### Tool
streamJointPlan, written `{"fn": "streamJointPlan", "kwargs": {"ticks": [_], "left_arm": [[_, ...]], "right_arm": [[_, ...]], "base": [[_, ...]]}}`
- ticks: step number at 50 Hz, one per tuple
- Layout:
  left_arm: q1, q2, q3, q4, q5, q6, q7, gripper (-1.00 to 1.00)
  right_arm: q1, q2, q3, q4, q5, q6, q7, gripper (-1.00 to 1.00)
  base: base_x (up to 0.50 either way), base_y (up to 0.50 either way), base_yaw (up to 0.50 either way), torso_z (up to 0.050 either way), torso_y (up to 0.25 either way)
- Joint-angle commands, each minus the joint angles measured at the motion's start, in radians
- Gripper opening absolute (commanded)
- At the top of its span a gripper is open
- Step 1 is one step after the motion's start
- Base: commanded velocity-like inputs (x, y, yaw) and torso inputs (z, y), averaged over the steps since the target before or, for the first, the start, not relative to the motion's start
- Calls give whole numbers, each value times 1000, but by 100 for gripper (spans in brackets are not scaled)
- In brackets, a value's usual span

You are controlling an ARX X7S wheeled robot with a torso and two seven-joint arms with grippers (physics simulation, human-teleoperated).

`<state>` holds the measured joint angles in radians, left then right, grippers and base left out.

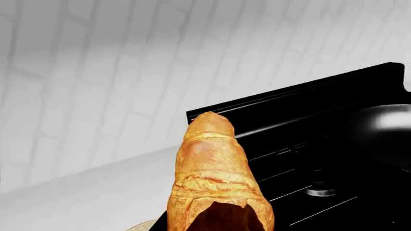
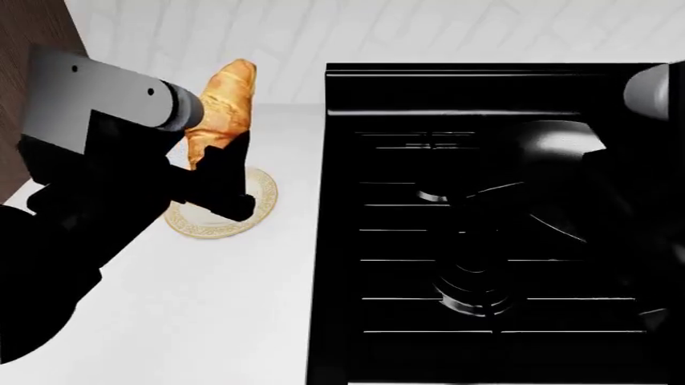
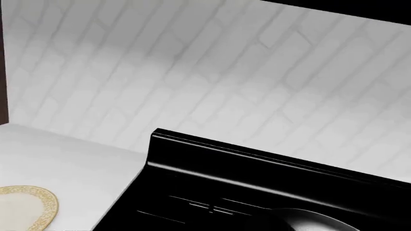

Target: Pick the croissant and place it on the pan. Then turn on the stove to warm the croissant.

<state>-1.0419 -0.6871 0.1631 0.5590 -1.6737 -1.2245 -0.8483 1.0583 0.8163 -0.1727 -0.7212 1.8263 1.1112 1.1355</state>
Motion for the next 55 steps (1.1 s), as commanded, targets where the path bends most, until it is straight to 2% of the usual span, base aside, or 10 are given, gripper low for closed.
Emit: {"fn": "streamJointPlan", "kwargs": {"ticks": [1,18,40,55], "left_arm": [[5,-31,-19,68,-43,6,13,-100],[11,-13,13,57,19,-2,76,-100],[-13,-28,30,67,-30,6,30,-100],[-37,-4,61,43,8,1,59,-100]], "right_arm": [[12,38,-6,-38,69,-13,73,100],[55,38,-48,-4,92,-11,100,100],[48,71,-36,-30,133,-44,122,100],[51,75,-40,-25,111,-34,100,100]], "base": [[0,0,0,0,0],[0,-15,0,0,0],[0,-500,0,0,0],[0,-500,0,0,0]]}}
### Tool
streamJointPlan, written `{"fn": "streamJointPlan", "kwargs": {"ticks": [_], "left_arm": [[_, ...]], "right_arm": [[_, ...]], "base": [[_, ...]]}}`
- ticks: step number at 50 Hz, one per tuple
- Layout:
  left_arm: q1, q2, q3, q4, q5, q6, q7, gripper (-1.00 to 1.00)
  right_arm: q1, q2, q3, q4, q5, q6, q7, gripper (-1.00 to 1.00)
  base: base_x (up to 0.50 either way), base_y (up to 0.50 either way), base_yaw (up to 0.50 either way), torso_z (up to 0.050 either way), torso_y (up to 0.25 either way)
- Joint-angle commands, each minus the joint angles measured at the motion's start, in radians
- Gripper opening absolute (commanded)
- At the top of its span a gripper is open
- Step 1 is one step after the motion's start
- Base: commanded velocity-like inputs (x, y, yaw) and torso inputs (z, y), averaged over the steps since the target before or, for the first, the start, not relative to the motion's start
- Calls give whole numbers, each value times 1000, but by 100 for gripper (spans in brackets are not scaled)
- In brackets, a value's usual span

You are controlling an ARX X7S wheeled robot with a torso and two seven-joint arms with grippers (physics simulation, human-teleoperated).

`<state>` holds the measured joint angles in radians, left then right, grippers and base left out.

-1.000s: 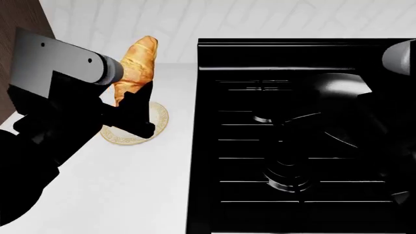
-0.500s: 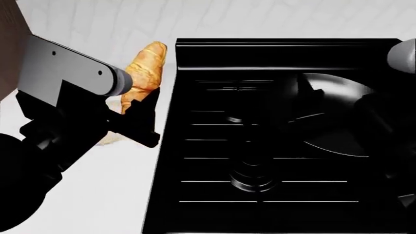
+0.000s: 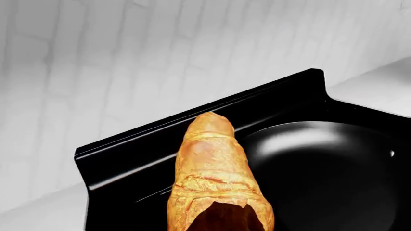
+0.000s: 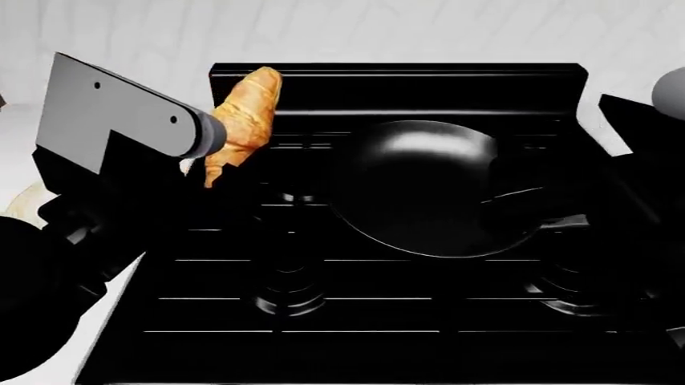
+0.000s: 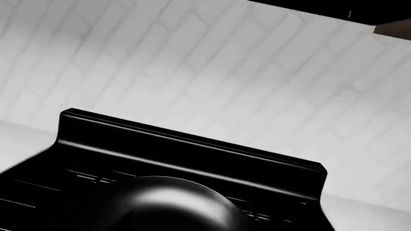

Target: Pick the croissant and place it on the pan. Then turn on the stove to warm the croissant.

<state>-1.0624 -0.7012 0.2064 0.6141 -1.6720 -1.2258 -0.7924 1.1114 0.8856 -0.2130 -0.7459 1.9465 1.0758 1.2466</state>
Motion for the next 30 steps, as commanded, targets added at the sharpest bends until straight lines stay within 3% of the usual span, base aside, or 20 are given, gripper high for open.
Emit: {"fn": "streamJointPlan", "kwargs": {"ticks": [1,9,30], "left_arm": [[-18,10,20,-12,5,2,3,-100],[-16,8,20,-10,11,9,15,-100],[-170,107,108,-165,10,-28,163,-100]], "right_arm": [[-3,6,1,-1,-9,0,-11,100],[13,6,-8,-7,-9,3,-6,100],[-52,9,34,-15,-89,-9,-75,100]], "base": [[0,-500,0,0,0],[0,-462,0,0,0],[0,0,0,0,0]]}}
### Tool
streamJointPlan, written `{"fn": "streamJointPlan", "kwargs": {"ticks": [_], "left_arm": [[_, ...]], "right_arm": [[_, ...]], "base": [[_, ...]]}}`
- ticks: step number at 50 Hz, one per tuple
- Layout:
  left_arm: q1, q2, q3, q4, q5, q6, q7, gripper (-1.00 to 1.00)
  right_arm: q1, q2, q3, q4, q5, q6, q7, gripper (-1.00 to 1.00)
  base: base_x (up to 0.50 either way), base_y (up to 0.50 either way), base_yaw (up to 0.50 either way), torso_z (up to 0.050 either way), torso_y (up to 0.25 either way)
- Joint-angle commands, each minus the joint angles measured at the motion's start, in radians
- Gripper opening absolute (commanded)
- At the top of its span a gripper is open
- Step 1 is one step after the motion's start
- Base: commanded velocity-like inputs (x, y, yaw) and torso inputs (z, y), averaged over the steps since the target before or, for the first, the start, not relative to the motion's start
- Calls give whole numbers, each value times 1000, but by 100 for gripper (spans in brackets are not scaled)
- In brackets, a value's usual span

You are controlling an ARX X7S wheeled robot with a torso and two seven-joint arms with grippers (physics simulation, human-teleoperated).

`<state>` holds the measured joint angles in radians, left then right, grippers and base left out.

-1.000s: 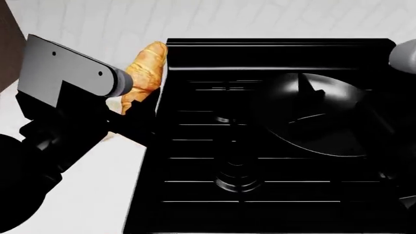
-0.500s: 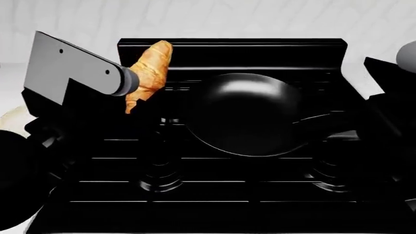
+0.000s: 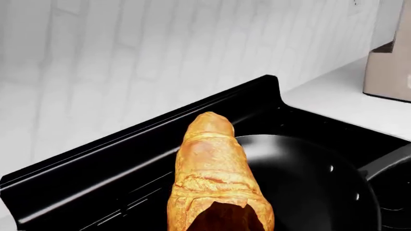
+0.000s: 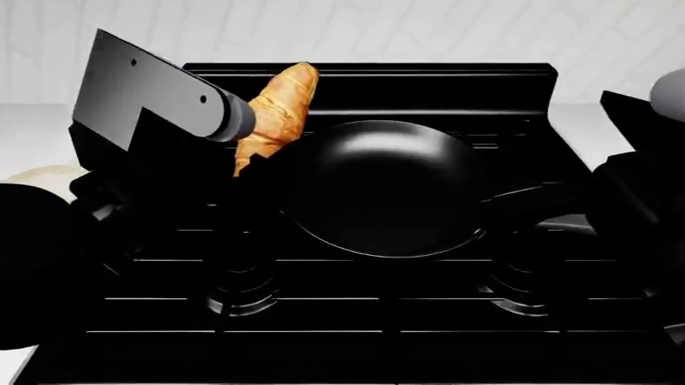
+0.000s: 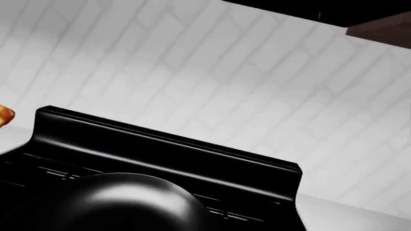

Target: Pick the croissant and place it on the pan. Then turn on the stove to warm the croissant.

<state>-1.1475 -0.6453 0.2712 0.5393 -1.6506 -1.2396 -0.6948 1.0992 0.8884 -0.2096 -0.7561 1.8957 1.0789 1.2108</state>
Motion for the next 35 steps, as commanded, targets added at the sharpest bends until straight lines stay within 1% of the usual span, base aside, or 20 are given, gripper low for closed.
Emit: {"fn": "streamJointPlan", "kwargs": {"ticks": [1,10,14,19,27,35], "left_arm": [[-101,59,50,-105,-5,-19,79,-100],[-220,110,127,-221,120,-51,257,-100],[-275,127,155,-266,128,-74,328,-100],[-331,141,202,-311,189,-83,423,-100],[-428,164,277,-463,302,-56,657,-100],[-499,192,412,-611,482,26,867,-100]], "right_arm": [[-42,8,35,-4,-40,-13,-43,100],[-47,22,44,1,-50,-16,-47,100],[-57,23,46,5,-64,-16,-55,100],[-66,21,49,10,-80,-16,-70,100],[-66,12,44,26,-109,-11,-94,100],[-69,-7,20,59,-156,5,-124,100]], "base": [[0,0,0,0,0],[0,0,0,0,0],[0,0,0,0,0],[0,0,0,0,2],[0,0,0,0,0],[0,0,0,0,0]]}}
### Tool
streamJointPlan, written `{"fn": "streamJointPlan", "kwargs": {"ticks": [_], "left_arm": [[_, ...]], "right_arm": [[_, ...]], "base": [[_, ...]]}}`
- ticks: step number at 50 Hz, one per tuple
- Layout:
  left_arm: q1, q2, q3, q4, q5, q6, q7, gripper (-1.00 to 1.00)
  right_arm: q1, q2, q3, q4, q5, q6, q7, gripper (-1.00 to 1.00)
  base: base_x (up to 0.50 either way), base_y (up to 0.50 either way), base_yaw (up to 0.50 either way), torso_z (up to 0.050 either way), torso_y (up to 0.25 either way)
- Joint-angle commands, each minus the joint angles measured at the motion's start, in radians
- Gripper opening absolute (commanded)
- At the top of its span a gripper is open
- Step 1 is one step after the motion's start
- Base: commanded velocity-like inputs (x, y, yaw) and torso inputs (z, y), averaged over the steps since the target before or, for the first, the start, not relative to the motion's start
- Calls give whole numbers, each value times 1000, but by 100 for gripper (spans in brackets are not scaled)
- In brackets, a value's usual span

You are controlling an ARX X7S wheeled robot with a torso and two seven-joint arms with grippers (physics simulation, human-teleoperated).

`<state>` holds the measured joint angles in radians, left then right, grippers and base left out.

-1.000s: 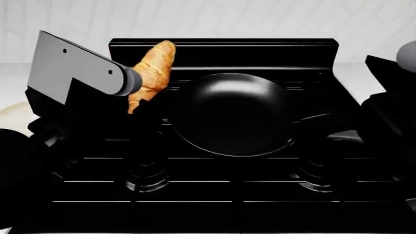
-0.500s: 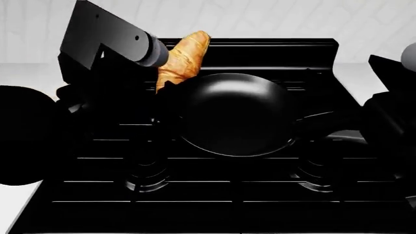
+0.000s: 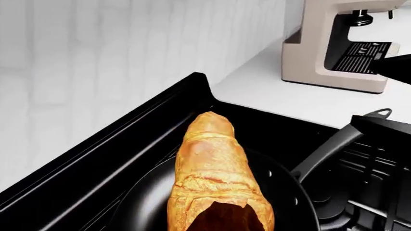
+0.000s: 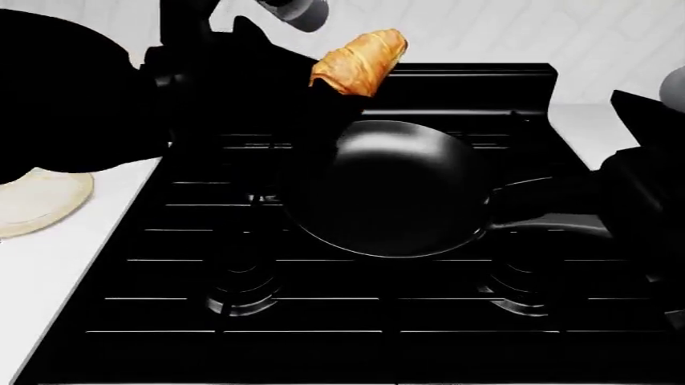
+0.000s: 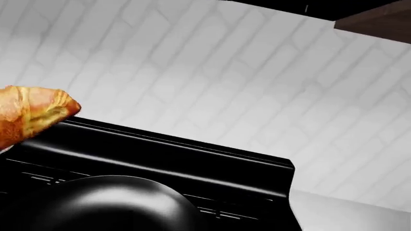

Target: Pick the croissant and place it on the pan. Then turn on the stove to warm the croissant.

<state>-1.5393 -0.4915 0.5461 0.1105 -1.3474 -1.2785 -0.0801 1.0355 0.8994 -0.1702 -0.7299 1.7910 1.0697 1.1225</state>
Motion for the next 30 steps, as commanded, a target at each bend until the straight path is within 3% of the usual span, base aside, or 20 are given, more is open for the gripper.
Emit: {"fn": "streamJointPlan", "kwargs": {"ticks": [1,11,30], "left_arm": [[-113,41,156,-192,198,77,279,-100],[-138,83,284,-302,330,175,447,-100],[-105,162,400,-496,445,309,598,-100]], "right_arm": [[-3,-22,-24,38,-57,16,-41,100],[-3,-66,-65,85,-134,33,-108,100],[35,-124,-131,151,-207,51,-170,100]], "base": [[0,0,0,0,0],[0,0,0,0,0],[0,0,0,0,0]]}}
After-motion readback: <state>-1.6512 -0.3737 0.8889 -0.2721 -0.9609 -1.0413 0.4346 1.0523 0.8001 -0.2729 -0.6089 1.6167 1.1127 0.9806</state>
